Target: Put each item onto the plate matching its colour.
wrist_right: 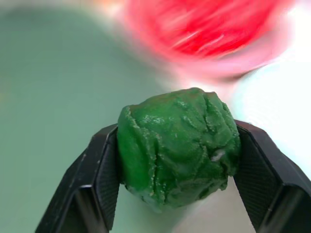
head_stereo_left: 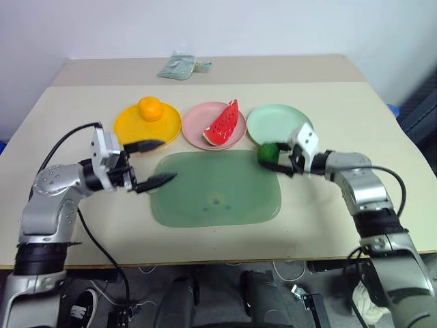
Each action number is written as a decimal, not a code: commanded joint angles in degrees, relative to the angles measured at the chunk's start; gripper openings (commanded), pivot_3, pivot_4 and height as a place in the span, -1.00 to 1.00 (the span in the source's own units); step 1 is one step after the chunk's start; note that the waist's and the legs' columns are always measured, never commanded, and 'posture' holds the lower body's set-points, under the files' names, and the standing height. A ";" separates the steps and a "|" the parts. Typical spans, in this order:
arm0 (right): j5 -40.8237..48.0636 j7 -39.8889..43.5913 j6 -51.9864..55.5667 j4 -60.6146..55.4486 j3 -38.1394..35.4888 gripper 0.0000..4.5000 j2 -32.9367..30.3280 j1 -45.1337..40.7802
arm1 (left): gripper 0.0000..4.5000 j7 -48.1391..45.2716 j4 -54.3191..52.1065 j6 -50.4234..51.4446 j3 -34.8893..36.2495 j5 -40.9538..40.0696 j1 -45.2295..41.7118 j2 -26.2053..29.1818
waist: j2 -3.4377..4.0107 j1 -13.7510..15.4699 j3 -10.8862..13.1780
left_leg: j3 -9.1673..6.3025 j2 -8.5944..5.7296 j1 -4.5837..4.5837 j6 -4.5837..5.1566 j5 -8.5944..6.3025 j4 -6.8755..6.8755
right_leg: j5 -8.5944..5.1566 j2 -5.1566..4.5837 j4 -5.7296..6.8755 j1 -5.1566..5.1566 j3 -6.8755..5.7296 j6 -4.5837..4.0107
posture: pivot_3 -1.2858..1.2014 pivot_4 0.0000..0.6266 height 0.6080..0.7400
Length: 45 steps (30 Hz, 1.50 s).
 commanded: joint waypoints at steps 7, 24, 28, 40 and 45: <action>-7.46 -18.41 -8.33 22.88 -2.75 0.16 1.67 -10.12 | 1.00 8.62 0.57 0.72 -4.44 4.07 -4.04 -6.58 | 0.00 -0.13 0.00 | 0.00 -0.01 -0.02 0.00 0.00 -0.10 | 0.00 -0.01 -0.07 -0.01 0.00 0.00 | 0.03 -0.52 1.00; 10.17 4.87 -4.28 -8.01 -4.62 0.99 2.54 -1.27 | 1.00 2.24 -2.20 3.10 -1.30 -1.90 -0.17 -2.42 | 0.03 -0.41 0.01 | -0.02 0.01 -0.02 0.01 -0.01 -0.12 | -0.01 0.01 0.01 -0.07 0.02 0.00 | 0.03 -0.52 1.00; 14.89 14.84 0.50 -25.30 -0.45 0.99 -2.39 10.65 | 1.00 -2.76 -1.88 2.83 0.83 -2.92 4.53 1.56 | 0.07 -0.30 0.04 | -0.03 0.01 -0.04 0.08 -0.05 -0.11 | -0.01 0.00 -0.01 -0.02 -0.02 0.00 | 0.03 -0.52 1.00; 17.83 23.41 1.81 -33.40 -1.48 0.99 -10.76 20.46 | 1.00 -2.83 -4.57 -1.62 1.71 -1.04 10.03 2.56 | 0.08 0.29 0.05 | 0.00 0.03 0.05 0.08 -0.04 0.02 | -0.01 0.00 -0.02 0.08 0.00 -0.01 | 0.03 -0.52 1.00; 17.32 19.55 3.55 -35.23 -1.66 0.99 -10.94 19.38 | 1.00 -3.88 -4.84 0.27 0.62 -3.15 9.76 1.56 | 0.08 0.98 0.05 | 0.02 0.03 0.06 0.07 -0.04 0.04 | -0.01 -0.01 -0.02 0.08 0.01 -0.01 | 0.03 -0.52 1.00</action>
